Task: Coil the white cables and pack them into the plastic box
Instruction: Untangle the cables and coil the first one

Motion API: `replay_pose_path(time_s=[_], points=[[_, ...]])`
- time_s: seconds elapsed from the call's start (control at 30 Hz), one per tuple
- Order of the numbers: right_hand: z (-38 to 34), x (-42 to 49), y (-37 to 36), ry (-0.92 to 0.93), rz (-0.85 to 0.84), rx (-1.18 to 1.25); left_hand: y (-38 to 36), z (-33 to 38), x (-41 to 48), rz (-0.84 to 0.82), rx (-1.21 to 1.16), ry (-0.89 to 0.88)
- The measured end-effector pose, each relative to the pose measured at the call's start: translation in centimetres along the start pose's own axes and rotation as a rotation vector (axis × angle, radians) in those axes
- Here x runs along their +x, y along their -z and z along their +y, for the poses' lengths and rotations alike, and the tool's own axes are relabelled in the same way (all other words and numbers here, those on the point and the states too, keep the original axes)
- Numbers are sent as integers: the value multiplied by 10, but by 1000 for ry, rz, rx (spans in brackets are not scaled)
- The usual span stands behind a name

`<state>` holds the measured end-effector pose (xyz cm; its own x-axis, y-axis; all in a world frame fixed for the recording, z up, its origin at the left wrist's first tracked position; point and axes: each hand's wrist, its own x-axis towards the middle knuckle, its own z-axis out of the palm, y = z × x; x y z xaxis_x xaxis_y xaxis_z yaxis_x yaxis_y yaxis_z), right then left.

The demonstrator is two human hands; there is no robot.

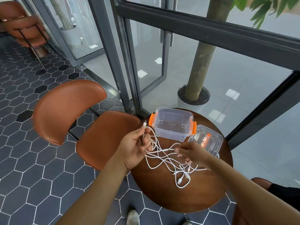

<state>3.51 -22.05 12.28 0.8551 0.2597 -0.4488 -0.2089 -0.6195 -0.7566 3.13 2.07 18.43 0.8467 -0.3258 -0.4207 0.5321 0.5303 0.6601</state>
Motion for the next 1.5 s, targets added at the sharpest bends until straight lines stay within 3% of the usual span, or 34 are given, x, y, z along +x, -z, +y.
replay_pose_path(time_s=[0.13,0.27,0.37,0.43,0.53,0.7,0.83,0.9,1.07,1.13,1.23,1.33,1.5], points=[[-29,8,10,-57,116,99,-7,-8,-2,-38,286,58],[-72,6,11,27,220,200,-14,-18,-3,-23,470,86],[-89,-1,7,132,186,37,-16,-20,-3,8,582,26],[-92,-4,1,146,146,89,-16,-21,-4,49,582,-6],[-92,-8,-10,183,188,62,-16,-25,-1,129,498,-44],[-88,-11,-34,198,298,85,-20,-29,-2,115,160,-36],[-81,-14,-38,273,223,127,-14,-30,2,155,28,-33],[-79,-17,-39,340,207,55,-11,-28,6,202,-22,-50],[-72,-23,-48,386,374,-235,-7,-20,10,256,-192,-90],[-63,-27,-53,456,382,-249,-2,-13,10,268,-270,-129],[-47,-26,-56,454,324,-160,0,-6,10,233,-305,-148],[-35,-15,-45,264,193,-7,-1,-6,6,184,-283,-111],[-24,-7,-26,239,23,-104,1,-6,4,-9,-309,-57]])
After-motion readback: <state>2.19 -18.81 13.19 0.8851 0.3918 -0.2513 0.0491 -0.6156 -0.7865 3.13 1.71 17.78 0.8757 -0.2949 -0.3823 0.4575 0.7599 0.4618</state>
